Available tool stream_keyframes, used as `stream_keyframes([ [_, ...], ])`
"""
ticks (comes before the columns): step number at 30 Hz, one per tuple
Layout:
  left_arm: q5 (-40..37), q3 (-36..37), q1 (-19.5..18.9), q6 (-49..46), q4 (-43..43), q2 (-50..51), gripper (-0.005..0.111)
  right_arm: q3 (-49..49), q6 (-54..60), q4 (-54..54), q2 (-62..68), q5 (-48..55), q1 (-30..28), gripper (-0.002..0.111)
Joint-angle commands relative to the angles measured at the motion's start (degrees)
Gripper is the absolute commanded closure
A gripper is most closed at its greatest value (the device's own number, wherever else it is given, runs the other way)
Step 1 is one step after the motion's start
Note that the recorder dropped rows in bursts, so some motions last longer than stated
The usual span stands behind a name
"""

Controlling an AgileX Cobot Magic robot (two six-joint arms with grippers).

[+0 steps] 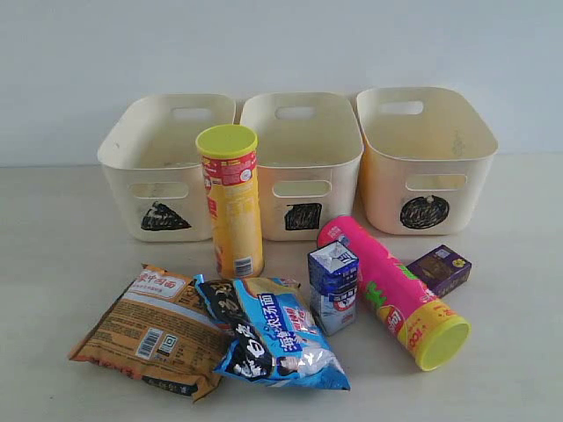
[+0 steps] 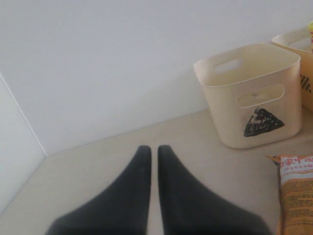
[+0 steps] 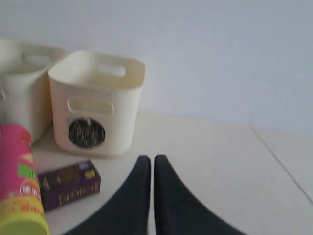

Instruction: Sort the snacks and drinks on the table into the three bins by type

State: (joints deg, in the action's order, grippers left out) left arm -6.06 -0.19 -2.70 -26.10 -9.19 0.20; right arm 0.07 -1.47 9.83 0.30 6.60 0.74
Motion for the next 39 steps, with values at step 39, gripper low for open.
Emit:
stream_keyframes([
  [39, 0.4, 0.2, -0.1, -0.1, -0.8, -0.2, 0.102, -47.5, -7.6, -9.8, 40.6, 19.8, -0.2, 0.108],
])
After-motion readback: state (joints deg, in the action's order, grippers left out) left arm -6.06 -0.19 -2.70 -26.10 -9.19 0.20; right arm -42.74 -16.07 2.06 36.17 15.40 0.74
